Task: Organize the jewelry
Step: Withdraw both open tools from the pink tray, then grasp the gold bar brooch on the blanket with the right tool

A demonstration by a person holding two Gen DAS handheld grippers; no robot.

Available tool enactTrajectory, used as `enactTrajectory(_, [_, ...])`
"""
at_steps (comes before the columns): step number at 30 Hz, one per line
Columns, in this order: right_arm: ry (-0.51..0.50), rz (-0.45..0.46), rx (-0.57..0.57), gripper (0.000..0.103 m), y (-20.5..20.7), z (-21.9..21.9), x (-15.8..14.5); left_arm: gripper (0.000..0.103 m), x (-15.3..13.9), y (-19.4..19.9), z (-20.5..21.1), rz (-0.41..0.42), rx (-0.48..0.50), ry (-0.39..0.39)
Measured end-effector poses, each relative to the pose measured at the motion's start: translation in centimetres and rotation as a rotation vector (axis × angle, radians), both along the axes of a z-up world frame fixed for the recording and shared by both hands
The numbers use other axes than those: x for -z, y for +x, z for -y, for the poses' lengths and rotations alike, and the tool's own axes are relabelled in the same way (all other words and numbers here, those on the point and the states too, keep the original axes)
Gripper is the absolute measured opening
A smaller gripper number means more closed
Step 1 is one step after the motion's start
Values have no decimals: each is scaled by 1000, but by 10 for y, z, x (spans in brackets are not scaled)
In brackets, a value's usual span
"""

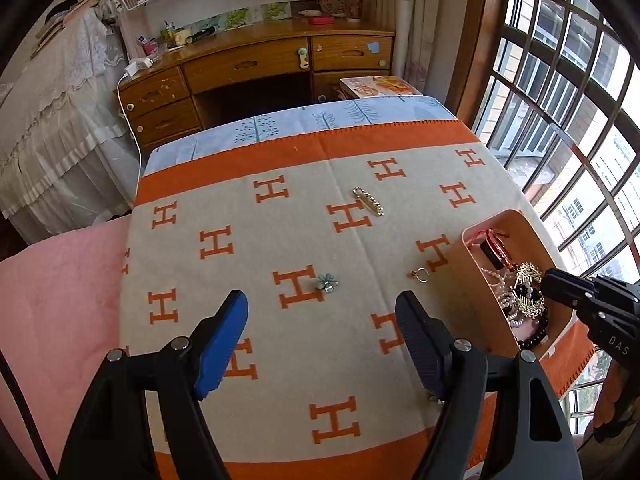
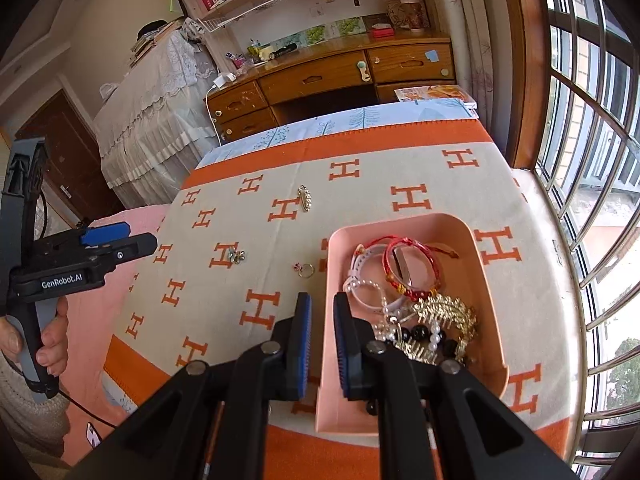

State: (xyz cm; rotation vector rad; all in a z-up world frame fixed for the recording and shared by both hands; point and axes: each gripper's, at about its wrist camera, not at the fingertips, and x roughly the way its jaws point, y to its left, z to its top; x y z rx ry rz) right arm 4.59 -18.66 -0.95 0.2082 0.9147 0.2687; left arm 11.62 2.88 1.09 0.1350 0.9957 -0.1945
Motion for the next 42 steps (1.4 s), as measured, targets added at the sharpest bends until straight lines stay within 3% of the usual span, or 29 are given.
enactTrajectory(6, [11,-33,-28,12,55,-11,-17,75,1,18,-9,-6,-11,6])
enactTrajectory(11, [13,-99,-41,12,111,-27,-15,75,5,39,-10,-6,-21,15])
enactTrajectory(17, [-40,-181,-76,12,162,-59,16,76,21,79,-17,-9,-42,4])
enactTrajectory(22, [-83,-235,-72,12,195,-78,47,76,49,112,-29,-72,-110,-38])
enactTrajectory(31, [-123,-317,-56,12,222,-86,90,76,84,121,-34,-138,-103,-56])
enactTrajectory(37, [-216,-260,-78,8,221,-98,89,76,91,114,-36,-151,-89,-58])
enactTrajectory(42, [-206,-258,-76,7,211,-94,86,76,88,100,-30,-151,-60,-58])
